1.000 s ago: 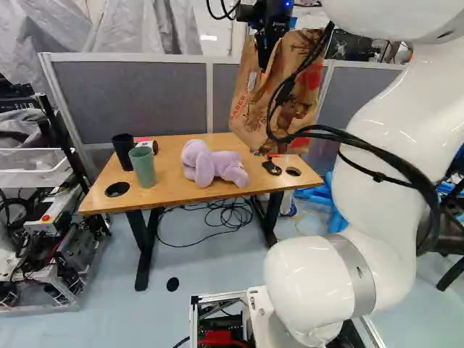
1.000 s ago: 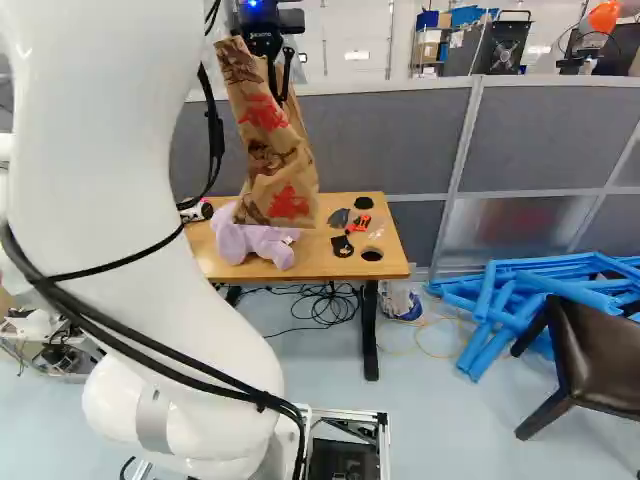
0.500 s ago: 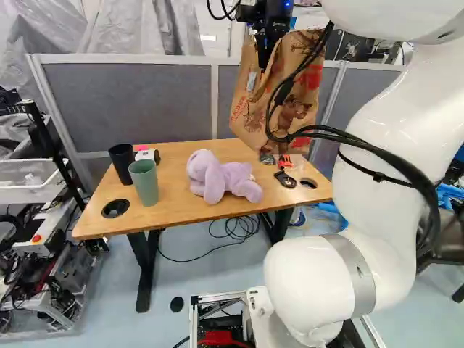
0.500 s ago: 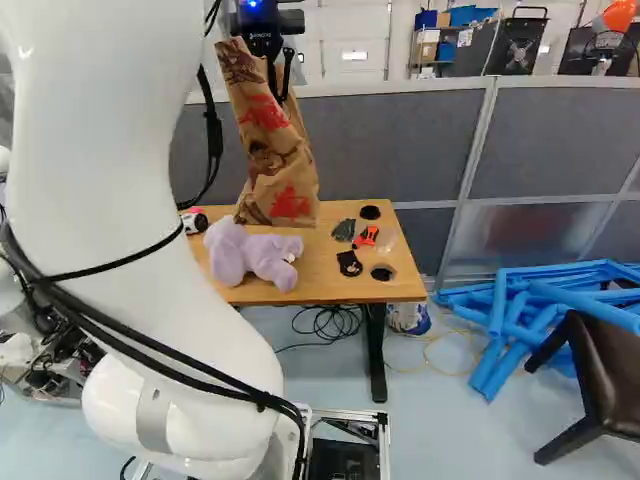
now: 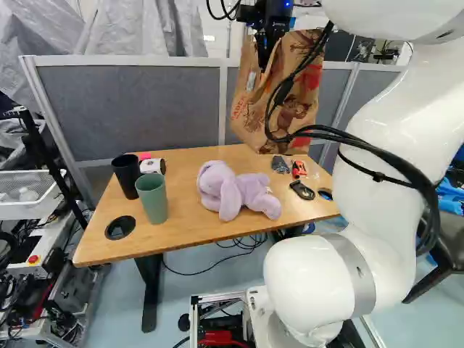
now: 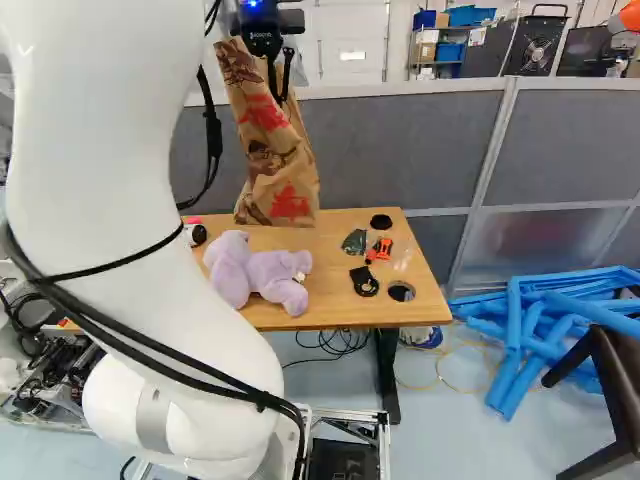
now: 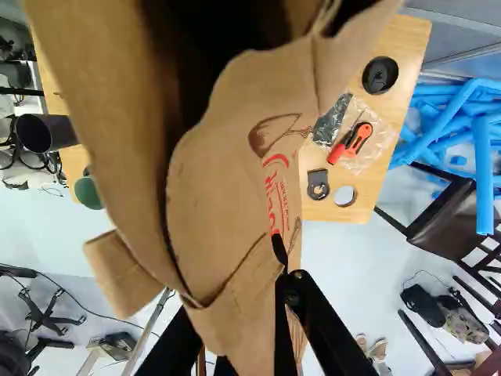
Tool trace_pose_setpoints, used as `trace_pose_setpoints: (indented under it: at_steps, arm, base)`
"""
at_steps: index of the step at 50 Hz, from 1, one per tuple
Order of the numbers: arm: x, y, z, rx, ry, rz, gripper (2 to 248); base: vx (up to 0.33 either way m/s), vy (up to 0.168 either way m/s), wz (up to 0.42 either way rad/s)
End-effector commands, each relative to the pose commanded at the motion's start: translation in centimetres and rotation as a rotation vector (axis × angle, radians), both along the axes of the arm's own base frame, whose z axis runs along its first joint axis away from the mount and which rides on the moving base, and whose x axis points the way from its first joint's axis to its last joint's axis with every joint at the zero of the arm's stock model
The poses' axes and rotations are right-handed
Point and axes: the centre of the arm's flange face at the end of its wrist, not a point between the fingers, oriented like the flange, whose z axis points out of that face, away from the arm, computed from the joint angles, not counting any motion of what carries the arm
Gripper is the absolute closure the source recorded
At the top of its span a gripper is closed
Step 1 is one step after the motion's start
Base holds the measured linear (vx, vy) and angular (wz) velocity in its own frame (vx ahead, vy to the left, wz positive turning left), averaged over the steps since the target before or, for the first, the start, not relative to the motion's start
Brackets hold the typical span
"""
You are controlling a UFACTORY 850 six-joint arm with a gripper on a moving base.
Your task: Pick up the bag on the ground and place it on the table
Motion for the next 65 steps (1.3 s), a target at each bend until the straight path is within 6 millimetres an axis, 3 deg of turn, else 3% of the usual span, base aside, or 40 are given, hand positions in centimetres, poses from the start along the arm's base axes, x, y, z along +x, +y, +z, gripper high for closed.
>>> trace_pose_setpoints:
  at_steps: [65]
  arm:
    - [0.0,0.0,0.0,0.0,0.0,0.0,229]
  base:
    - [0.013,0.01,0.0]
